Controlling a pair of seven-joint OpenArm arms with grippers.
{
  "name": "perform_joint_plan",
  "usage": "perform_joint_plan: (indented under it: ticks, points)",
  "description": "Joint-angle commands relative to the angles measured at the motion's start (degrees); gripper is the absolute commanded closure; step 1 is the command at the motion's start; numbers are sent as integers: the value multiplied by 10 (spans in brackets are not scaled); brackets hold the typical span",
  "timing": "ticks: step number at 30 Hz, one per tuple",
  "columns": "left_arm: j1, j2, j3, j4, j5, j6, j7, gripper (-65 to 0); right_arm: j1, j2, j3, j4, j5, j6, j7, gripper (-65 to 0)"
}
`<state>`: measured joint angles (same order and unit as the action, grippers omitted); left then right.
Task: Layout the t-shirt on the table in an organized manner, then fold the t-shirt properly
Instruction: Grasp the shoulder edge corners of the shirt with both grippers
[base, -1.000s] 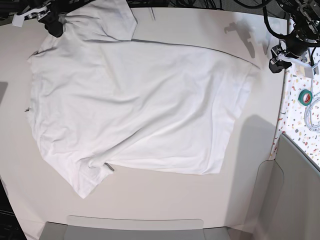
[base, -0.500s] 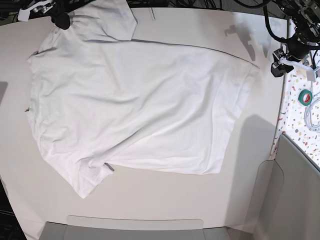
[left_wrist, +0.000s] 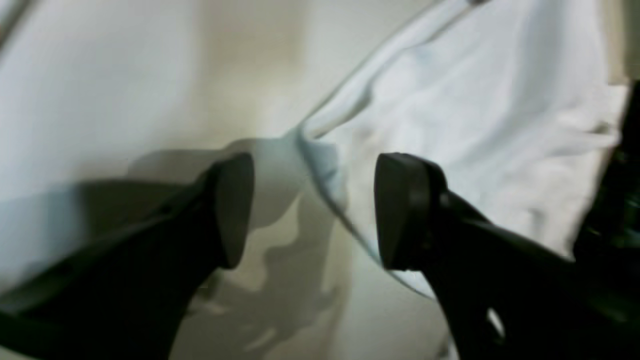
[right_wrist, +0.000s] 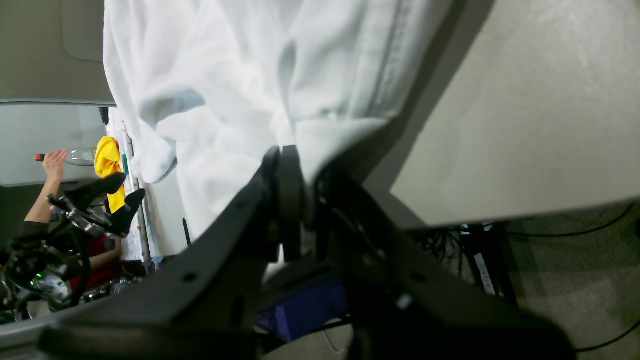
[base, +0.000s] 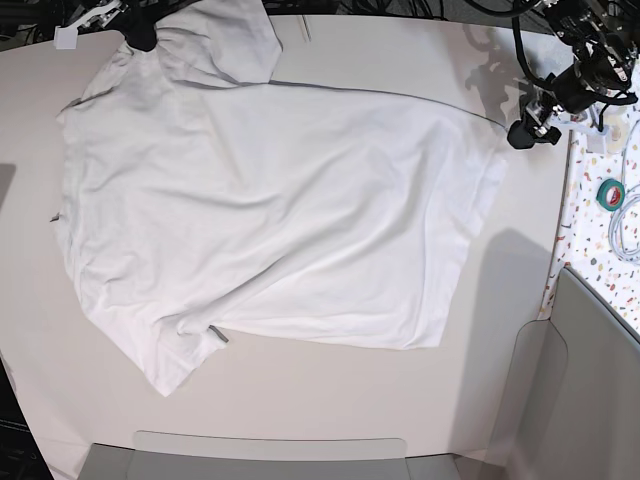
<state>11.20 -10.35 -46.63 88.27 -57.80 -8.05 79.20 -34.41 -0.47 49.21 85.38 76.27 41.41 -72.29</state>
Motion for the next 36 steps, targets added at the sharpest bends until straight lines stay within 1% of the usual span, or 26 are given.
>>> perform_joint_plan:
  ticks: [1, 3, 6, 14, 21, 26, 30, 33, 34, 35, 36]
  points:
    - [4, -10, -2, -14, -4, 2, 8, -382, -7, 0, 1, -3, -82, -14, -27, -2]
    - [4, -21, -2, -38, -31, 2, 8, -382, -7, 0, 2, -3, -82, -14, -27, -1]
    - [3, -23, -2, -65, -49, 2, 8, -382, -7, 1, 2, -3, -82, -14, -27, -1]
    - [-13, -21, 3, -100, -49, 2, 8, -382, -6, 2, 2, -3, -82, -14, -27, -1]
    - [-13, -19, 6, -100, -47, 4, 8, -354, -6, 3, 2, -3, -82, -14, -27, -1]
    - [-13, -20, 32, -100, -47, 5, 8, -354, -5, 3, 2, -3, -82, -14, -27, 0]
    - [-13, -19, 76, -101, -47, 5, 8, -354, -5, 3, 2, -3, -82, -14, -26, 0]
    - [-13, -19, 89, -101, -47, 5, 8, -352, -5, 3, 2, -3, -82, -14, -25, 0]
    - [-13, -19, 89, -101, -48, 5, 8, -342, -5, 3, 2, -3, -82, -14, -25, 0]
    - [-13, -19, 89, -100, -49, 5, 8, -308, -5, 3, 2, -3, -82, -14, -25, 0]
    - [-13, -19, 89, -100, -49, 5, 8, -257, -5, 3, 2, -3, -82, -14, -26, 0]
